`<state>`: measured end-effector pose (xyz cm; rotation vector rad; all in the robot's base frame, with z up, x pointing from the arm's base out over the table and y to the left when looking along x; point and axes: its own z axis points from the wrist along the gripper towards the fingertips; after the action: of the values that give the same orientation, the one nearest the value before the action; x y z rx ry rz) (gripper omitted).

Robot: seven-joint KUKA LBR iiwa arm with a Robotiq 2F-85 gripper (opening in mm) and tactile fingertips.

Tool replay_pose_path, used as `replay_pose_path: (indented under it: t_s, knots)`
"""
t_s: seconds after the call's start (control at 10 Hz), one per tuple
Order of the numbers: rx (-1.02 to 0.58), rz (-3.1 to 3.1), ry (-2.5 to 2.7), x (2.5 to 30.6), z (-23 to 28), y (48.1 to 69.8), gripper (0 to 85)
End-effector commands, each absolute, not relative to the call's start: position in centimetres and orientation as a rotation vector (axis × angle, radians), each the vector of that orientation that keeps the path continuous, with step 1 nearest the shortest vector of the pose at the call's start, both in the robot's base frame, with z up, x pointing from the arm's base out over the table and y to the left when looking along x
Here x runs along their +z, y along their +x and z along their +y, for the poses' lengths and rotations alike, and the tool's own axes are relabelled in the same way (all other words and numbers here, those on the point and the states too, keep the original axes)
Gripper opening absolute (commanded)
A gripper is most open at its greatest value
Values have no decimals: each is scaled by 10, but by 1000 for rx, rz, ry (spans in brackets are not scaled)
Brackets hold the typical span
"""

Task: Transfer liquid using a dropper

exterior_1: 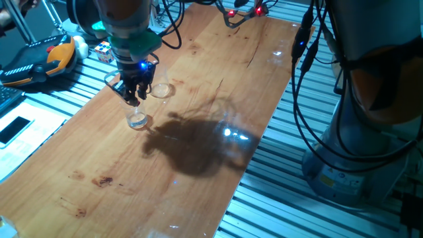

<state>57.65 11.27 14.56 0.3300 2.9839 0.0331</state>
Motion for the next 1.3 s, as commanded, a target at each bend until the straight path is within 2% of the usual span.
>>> replay_pose_path:
  t_s: [0.0,0.3,1.2]
  knots:
    - [30,2982,356,143,112,577,330]
    - [40,2970,415,132,112,578,330]
    - [47,2955,452,127,113,581,323]
